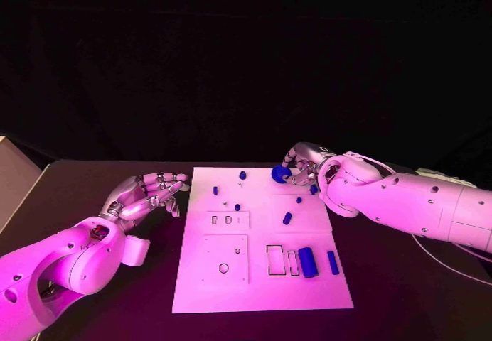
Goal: Assemble the parts on the task board
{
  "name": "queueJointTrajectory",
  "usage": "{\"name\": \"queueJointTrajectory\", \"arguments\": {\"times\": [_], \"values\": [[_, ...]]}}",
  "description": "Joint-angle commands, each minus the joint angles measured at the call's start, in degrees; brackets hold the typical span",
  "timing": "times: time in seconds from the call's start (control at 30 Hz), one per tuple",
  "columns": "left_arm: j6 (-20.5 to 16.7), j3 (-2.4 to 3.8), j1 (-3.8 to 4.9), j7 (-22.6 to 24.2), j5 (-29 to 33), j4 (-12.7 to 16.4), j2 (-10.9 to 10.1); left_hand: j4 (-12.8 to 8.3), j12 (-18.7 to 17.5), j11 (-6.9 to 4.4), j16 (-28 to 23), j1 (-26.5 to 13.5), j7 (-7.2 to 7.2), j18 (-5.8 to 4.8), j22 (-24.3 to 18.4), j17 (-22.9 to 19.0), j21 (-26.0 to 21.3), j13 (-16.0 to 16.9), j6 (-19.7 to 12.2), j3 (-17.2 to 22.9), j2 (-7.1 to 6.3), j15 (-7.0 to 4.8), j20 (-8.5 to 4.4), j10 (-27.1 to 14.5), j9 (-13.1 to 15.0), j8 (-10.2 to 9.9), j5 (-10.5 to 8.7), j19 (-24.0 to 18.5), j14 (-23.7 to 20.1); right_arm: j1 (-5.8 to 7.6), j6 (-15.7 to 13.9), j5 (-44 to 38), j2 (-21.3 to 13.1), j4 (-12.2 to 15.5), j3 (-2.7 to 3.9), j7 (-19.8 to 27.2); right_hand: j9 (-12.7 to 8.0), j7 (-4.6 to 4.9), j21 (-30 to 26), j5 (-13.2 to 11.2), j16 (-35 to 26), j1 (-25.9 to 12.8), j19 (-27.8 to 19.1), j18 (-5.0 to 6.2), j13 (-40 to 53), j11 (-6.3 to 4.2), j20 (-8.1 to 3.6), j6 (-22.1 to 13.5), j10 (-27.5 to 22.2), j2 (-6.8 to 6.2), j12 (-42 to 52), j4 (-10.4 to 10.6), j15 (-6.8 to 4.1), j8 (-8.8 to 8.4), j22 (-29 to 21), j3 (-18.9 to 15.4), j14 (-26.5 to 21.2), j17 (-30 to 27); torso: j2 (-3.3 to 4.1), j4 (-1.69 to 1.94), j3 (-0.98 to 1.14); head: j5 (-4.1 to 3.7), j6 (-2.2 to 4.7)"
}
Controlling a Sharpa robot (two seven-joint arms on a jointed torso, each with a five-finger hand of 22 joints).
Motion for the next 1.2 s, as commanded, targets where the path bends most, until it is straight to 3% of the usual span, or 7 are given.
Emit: {"name": "queueJointTrajectory", "arguments": {"times": [0.03,0.13,0.33,0.6,0.93,1.2], "values": [[1.13,0.66,-0.51,0.57,-0.75,0.28,-0.09,-0.25,0.25,-0.13,-0.32,0.14,0.79,0.37,0.05,-0.07,0.36,0.05,-0.28,-0.02,0.31,0.07,-0.13,-0.39,0.08,-0.03,0.12,-0.38,-0.46,0.19,-2.0,-2.78,-0.22,1.35,0.11,-0.98,0.08,-0.1,0.37,-0.14,0.14,-0.48,5.52,-0.93,15.09,-0.1,0.27,0.42,5.98,0.03,0.19,0.04,0.08,0.15,13.69,0.27,4.78,9.66,-0.1,0.2,-0.14,-0.2,0.05],[1.18,1.04,-0.77,0.5,-0.79,0.28,-0.13,-0.27,0.26,-0.12,-0.35,0.14,0.8,0.37,0.06,-0.09,0.37,0.06,-0.29,0.0,0.3,0.07,-0.13,-0.43,0.09,-0.02,0.12,-0.44,-0.5,0.29,-1.78,-3.01,-0.04,2.46,0.16,-1.13,0.07,-0.11,0.32,-0.26,0.12,-0.61,5.5,-0.91,15.09,-0.11,0.24,0.47,5.98,-0.11,0.19,-0.04,0.04,0.14,13.62,0.37,4.77,9.62,0.06,0.14,-0.04,-0.06,0.2],[1.3,1.32,-0.95,0.41,-0.8,0.29,-0.01,-0.27,0.26,-0.12,-0.35,0.14,0.8,0.37,0.06,-0.09,0.37,0.06,-0.29,0.0,0.3,0.07,-0.13,-0.43,0.09,-0.02,0.12,-0.44,-0.5,0.35,-1.26,-4.52,2.32,3.02,0.14,-1.28,0.02,-0.09,0.36,-0.43,0.13,-0.75,5.51,-0.92,15.09,-0.11,0.21,0.37,5.98,-0.3,0.19,-0.15,0.02,0.03,13.67,0.52,4.77,9.65,0.07,-0.08,-0.03,0.28,0.21],[1.54,1.4,-1.01,0.28,-0.79,0.2,0.33,-0.27,0.26,-0.12,-0.35,0.14,0.8,0.37,0.06,-0.09,0.37,0.06,-0.29,0.0,0.3,0.07,-0.13,-0.43,0.09,-0.02,0.12,-0.44,-0.5,0.08,-1.48,-8.63,7.43,1.51,-0.35,-1.85,0.0,-0.09,0.34,-0.51,0.12,-0.8,5.5,-0.92,15.09,-0.11,0.2,0.32,5.98,-0.33,0.19,-0.2,0.01,-0.01,13.64,0.61,4.77,9.64,0.26,0.29,-0.04,0.22,0.22],[1.68,1.4,-1.01,0.17,-0.79,0.08,0.53,-0.29,0.3,-0.11,-0.39,0.12,0.81,0.38,0.08,-0.12,0.41,0.07,-0.3,0.01,0.29,0.09,-0.11,-0.49,0.11,0.0,0.11,-0.52,-0.56,-0.67,-1.46,-9.95,11.01,-0.5,-0.62,-1.88,-0.03,-0.08,0.24,-0.59,0.1,-0.86,5.46,-0.89,15.09,-0.11,0.19,0.27,5.98,-0.35,0.19,-0.24,0.01,-0.06,13.51,0.69,4.75,9.56,0.44,0.61,-0.12,0.3,0.17],[1.71,1.41,-1.01,0.13,-0.79,0.02,0.63,-0.29,0.3,-0.11,-0.39,0.12,0.81,0.38,0.08,-0.12,0.41,0.07,-0.3,0.01,0.29,0.09,-0.11,-0.49,0.11,0.0,0.11,-0.52,-0.56,-0.88,-0.99,-10.26,12.17,-1.13,-0.66,-1.85,-0.07,-0.06,0.21,-0.65,0.09,-0.9,5.45,-0.88,15.09,-0.1,0.18,0.17,5.98,-0.39,0.19,-0.32,0.02,-0.15,13.47,0.83,4.75,9.54,0.32,0.41,-0.1,0.5,0.0]]}}
